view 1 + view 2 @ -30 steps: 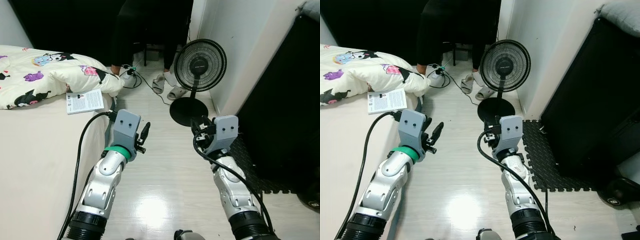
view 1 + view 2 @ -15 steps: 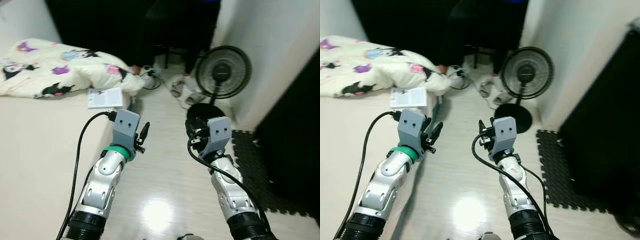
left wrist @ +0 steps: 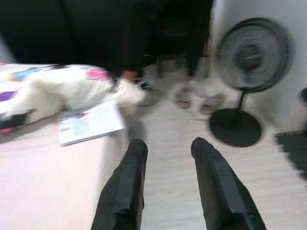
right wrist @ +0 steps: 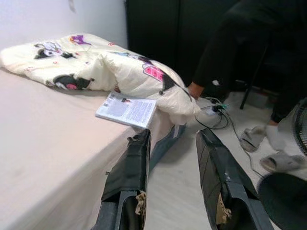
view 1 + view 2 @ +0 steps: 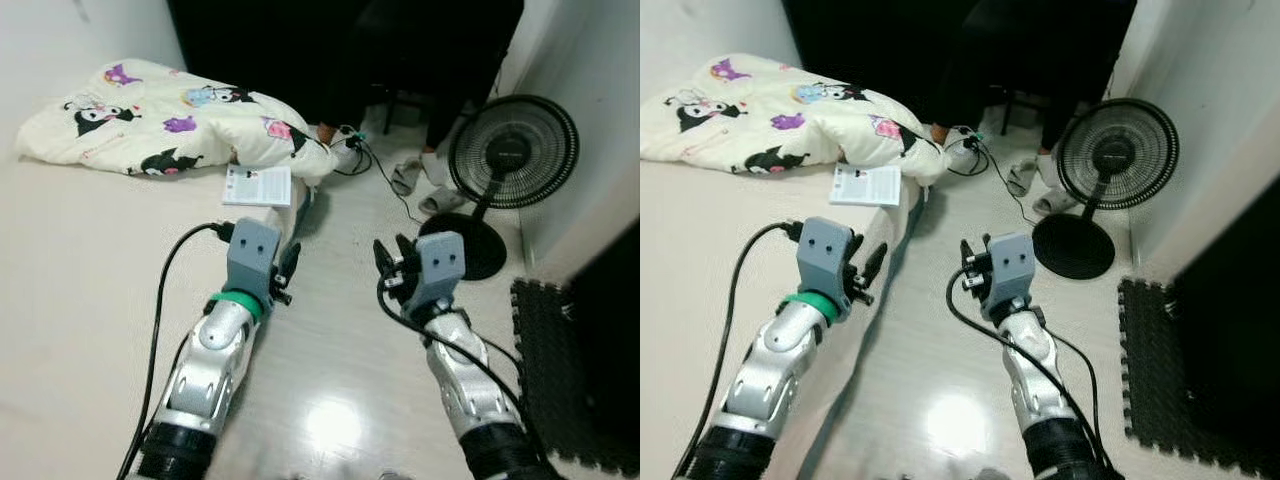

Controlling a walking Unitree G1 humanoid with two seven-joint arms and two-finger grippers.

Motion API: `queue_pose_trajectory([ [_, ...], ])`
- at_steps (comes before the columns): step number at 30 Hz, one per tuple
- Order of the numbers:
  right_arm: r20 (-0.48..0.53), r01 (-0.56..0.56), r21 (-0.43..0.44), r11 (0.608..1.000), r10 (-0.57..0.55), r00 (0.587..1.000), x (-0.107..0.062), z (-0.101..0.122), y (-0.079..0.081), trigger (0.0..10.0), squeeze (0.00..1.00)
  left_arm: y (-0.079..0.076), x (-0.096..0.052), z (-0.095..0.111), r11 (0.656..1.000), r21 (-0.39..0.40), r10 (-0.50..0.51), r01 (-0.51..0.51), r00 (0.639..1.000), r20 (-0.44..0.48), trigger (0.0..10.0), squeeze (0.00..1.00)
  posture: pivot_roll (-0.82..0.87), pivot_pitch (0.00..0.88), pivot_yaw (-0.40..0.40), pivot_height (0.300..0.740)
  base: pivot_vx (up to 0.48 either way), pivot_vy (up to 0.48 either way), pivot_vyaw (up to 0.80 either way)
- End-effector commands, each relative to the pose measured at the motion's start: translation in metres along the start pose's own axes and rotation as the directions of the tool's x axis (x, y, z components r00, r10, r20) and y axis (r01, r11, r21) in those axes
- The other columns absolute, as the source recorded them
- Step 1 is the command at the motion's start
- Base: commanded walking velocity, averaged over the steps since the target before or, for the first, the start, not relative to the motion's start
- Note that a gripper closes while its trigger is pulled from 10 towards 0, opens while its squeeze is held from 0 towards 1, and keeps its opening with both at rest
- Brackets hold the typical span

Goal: Clean up the room

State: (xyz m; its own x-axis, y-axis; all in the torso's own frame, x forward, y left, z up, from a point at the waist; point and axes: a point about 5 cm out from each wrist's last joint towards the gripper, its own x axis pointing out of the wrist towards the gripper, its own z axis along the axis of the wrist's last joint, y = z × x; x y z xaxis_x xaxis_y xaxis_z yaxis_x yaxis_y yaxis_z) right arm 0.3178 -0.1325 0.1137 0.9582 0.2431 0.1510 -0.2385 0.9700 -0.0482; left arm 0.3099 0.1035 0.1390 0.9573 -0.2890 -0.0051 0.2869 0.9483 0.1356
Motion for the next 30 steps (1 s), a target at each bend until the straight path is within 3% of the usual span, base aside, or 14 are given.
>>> queue_pose_trajectory([
  [1,-0.007,-0.004,0.007,1.0,0.004,1.0,-0.0014,-0.0036,0.0029,10.0,0.0,0.0014,-0.0015,-0.0052,1.0,0.0,0.006,-0.006,1.0,-0.022,10.0,0.0,-0.1,0.0,0.057,0.74,0.0,0.0,0.79],
  [30,-0.004,-0.024,0.01,1.0,0.024,1.0,0.0002,-0.0037,0.0055,10.0,0.0,0.0016,0.001,-0.0037,1.0,0.001,0.008,-0.008,0.999,-0.032,10.0,0.0,-0.1,0.0,0.059,0.74,0.0,0.0,0.79],
])
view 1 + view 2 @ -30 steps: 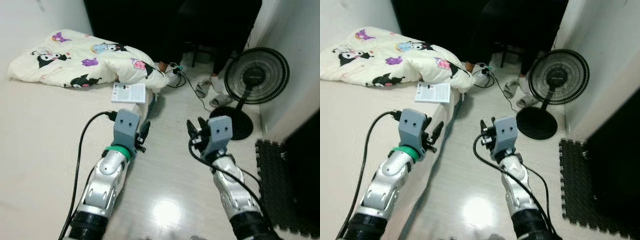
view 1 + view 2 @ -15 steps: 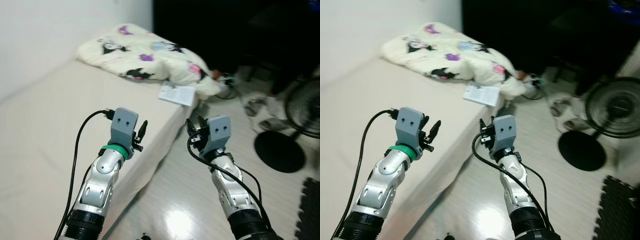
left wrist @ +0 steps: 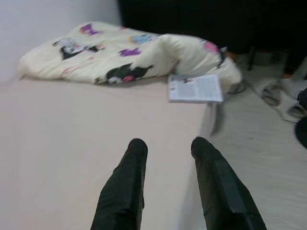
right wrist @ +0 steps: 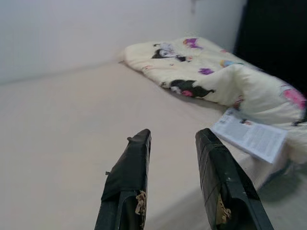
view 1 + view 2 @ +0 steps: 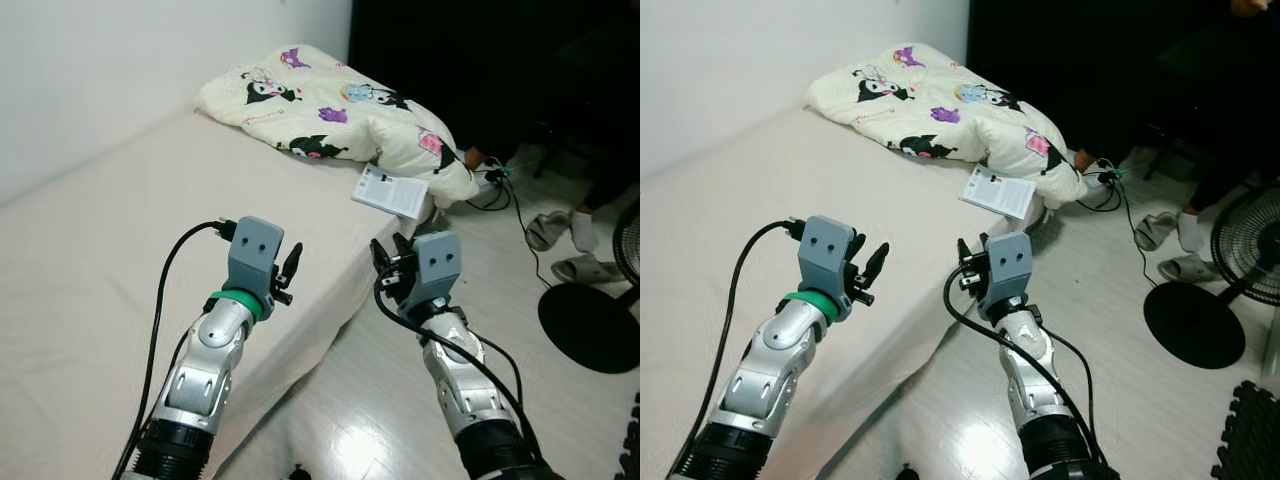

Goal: Clean up the room

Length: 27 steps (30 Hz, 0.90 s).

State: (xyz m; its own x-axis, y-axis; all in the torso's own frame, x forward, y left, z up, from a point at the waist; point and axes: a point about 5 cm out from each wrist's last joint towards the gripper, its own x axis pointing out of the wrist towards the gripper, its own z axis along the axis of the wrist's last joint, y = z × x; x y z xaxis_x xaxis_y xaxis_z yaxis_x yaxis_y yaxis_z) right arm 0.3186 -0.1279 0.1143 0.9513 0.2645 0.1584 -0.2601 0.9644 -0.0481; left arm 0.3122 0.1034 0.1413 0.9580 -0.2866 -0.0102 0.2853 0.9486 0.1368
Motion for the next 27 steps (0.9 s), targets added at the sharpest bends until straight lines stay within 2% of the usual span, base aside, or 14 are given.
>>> queue_pose_trajectory([
  [1,-0.012,-0.002,0.006,1.0,0.002,1.0,-0.0018,-0.0042,0.0013,10.0,0.0,0.0008,-0.0012,-0.0058,1.0,0.0,0.007,-0.007,1.0,-0.027,10.0,0.0,-0.1,0.0,0.059,0.74,0.0,0.0,0.79],
  [27,-0.006,-0.019,0.007,1.0,0.019,1.0,-0.0004,-0.0038,0.003,10.0,0.0,0.0012,-0.0014,-0.0052,1.0,-0.003,0.013,-0.013,1.0,-0.024,10.0,0.0,-0.09,0.0,0.055,0.74,0.0,0.0,0.79],
])
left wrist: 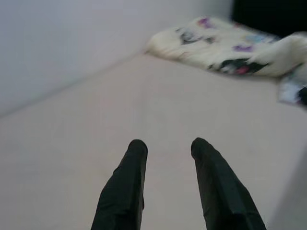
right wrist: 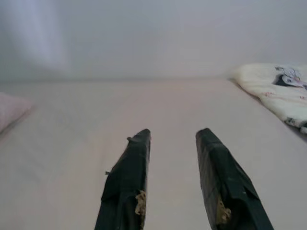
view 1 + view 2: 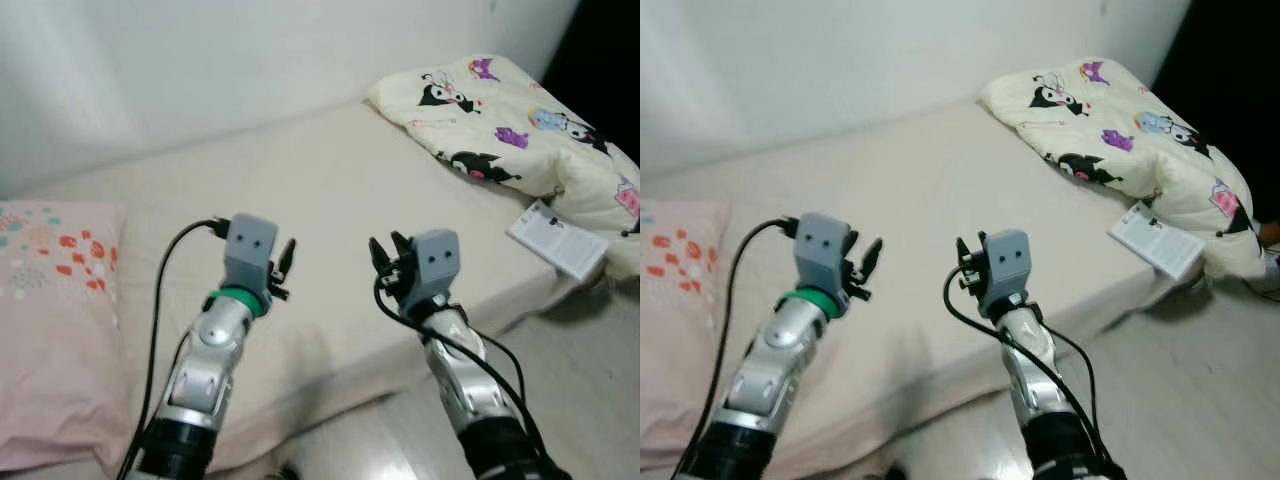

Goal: Clean up the room

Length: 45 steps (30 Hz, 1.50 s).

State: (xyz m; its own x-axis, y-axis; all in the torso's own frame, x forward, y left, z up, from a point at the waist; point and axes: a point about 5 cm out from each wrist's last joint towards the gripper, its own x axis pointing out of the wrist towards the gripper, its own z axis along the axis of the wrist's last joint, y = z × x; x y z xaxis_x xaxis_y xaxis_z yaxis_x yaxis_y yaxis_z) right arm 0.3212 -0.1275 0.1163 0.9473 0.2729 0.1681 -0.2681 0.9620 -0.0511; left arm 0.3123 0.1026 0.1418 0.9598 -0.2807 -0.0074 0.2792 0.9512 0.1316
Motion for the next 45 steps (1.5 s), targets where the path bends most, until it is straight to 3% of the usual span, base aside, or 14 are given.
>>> queue_pose_trajectory([
  [1,-0.016,-0.011,0.009,1.0,0.011,1.0,-0.003,-0.005,0.003,10.0,0.0,0.002,-0.002,-0.006,1.0,0.002,0.007,-0.007,1.0,-0.026,10.0,0.0,-0.09,0.0,0.056,0.74,0.0,0.0,0.79],
  [28,-0.01,0.006,0.025,1.0,-0.006,1.0,-0.004,-0.005,0.002,10.0,0.0,0.003,-0.001,-0.007,1.0,0.016,0.003,-0.002,1.0,-0.025,10.0,0.0,-0.1,0.0,0.061,0.74,0.0,0.0,0.79],
  [32,-0.001,0.051,0.097,0.994,-0.051,0.999,-0.004,-0.003,-0.003,10.0,0.0,0.007,0.001,-0.005,1.0,0.022,0.006,-0.006,1.0,-0.016,10.0,0.0,-0.1,0.0,0.063,0.74,0.0,0.0,0.0],
  [41,-0.007,0.086,0.114,0.99,-0.086,0.996,-0.007,-0.004,-0.008,10.0,0.0,0.01,0.006,0.001,1.0,0.021,-0.009,0.009,1.0,0.007,10.0,0.0,-0.12,0.003,0.074,0.74,0.0,0.0,0.0],
  [45,-0.011,0.101,0.12,0.988,-0.1,0.995,-0.01,-0.005,-0.01,10.0,0.0,0.008,0.007,0.002,1.0,0.016,-0.026,0.026,1.0,0.009,10.0,0.0,-0.13,0.005,0.083,0.74,0.0,0.0,-0.8],
])
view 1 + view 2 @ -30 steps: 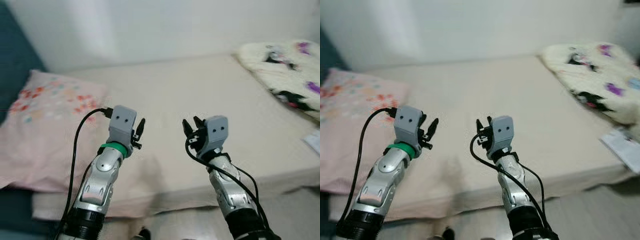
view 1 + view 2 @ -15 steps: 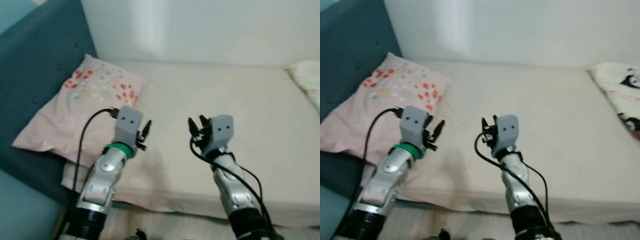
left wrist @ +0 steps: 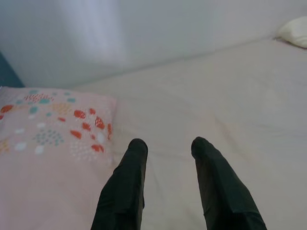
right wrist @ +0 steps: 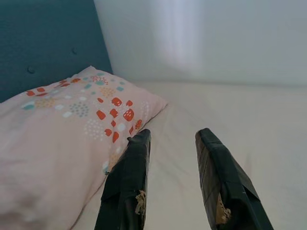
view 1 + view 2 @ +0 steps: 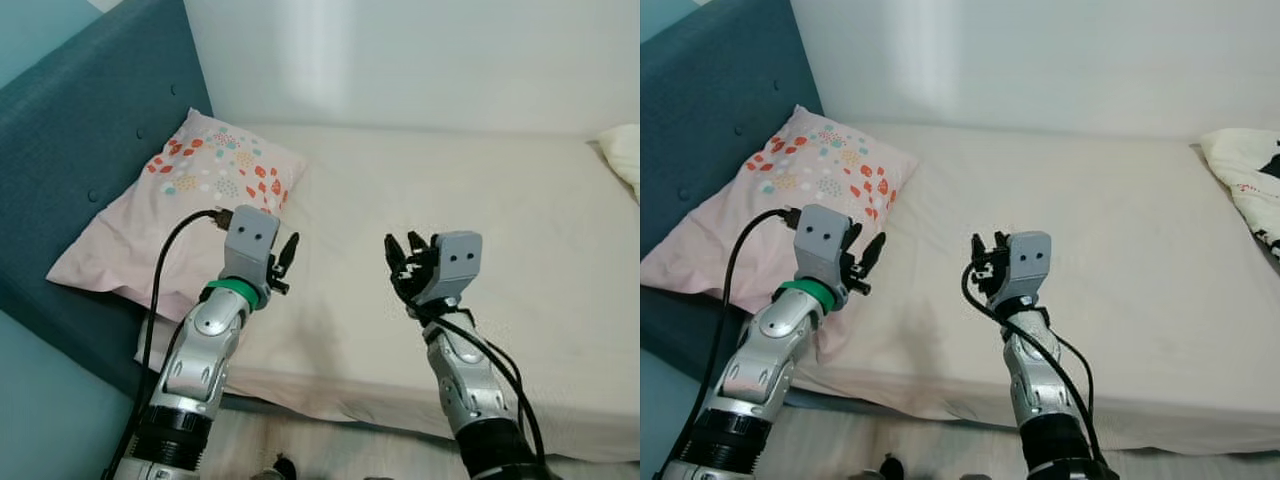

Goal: Clean up the room

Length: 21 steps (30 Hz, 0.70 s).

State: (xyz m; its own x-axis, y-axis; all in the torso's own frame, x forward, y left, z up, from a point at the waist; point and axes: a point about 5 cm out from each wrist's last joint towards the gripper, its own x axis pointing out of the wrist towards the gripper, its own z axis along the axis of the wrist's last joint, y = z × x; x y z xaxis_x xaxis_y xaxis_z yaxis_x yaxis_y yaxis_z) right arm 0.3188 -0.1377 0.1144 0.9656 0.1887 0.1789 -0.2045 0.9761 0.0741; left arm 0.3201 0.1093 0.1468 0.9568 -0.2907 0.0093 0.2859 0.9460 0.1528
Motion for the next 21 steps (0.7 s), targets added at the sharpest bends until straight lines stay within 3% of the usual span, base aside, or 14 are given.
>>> queue_pose_trajectory([
  [1,-0.016,0.018,0.006,1.0,-0.018,1.0,-0.0043,-0.0035,-0.0016,10.0,0.0,-0.0017,0.0014,-0.0016,1.0,-0.007,-0.023,0.022,1.0,-0.008,10.0,0.0,-0.13,0.005,0.083,0.74,0.0,0.0,-0.8],
  [13,-0.014,0.044,0.0,0.999,-0.044,0.999,-0.0071,-0.0035,-0.0049,10.0,0.0,-0.0035,0.0021,-0.0024,0.999,-0.01,-0.048,0.048,0.999,-0.009,10.0,0.0,-0.13,0.014,0.095,0.74,0.0,0.0,-0.76],
  [21,-0.004,0.016,-0.023,1.0,-0.016,1.0,-0.0057,-0.0003,-0.0012,10.0,0.0,-0.0058,0.0015,-0.0022,0.998,0.003,-0.061,0.061,0.998,-0.006,10.0,0.0,-0.14,0.021,0.095,0.74,0.0,0.0,0.0],
])
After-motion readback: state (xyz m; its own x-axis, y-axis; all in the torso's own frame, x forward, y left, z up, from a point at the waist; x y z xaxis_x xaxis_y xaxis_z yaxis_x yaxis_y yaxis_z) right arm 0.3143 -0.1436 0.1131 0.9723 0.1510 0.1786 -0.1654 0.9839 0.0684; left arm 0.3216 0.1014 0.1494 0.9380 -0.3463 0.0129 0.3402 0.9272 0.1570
